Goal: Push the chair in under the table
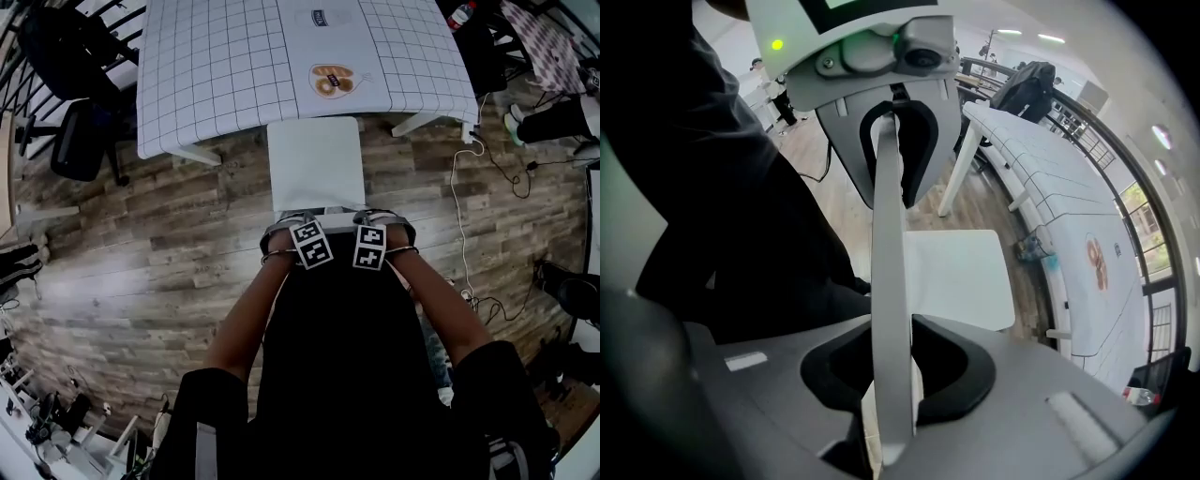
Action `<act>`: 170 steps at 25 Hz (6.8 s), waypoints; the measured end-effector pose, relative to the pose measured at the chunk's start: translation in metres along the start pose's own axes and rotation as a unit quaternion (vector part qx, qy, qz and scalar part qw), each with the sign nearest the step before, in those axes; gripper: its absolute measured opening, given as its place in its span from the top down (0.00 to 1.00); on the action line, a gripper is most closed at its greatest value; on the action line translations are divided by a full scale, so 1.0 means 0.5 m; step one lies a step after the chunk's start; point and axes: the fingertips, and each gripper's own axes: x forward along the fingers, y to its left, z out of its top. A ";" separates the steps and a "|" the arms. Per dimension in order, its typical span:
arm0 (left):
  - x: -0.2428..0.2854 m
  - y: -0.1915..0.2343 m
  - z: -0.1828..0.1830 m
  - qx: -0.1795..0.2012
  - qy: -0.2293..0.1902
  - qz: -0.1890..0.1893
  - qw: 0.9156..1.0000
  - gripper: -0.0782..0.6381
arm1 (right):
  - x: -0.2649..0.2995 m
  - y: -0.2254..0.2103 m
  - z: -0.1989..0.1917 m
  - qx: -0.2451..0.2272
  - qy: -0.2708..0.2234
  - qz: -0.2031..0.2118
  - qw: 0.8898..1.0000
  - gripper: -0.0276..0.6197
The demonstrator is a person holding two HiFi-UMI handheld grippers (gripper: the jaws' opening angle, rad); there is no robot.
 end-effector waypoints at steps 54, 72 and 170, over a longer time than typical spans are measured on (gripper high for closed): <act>-0.035 0.426 0.138 -0.074 0.001 0.015 0.997 0.74 | -0.011 -0.474 -0.033 -0.071 -0.035 -0.010 0.997 0.82; -0.028 0.551 0.125 -0.085 0.022 0.023 0.996 0.73 | 0.021 -0.588 -0.009 -0.070 -0.033 -0.009 0.997 0.84; -0.812 0.050 0.215 -0.222 -0.546 0.417 0.692 0.88 | -0.781 -0.179 0.113 0.357 -0.563 -0.366 0.649 0.96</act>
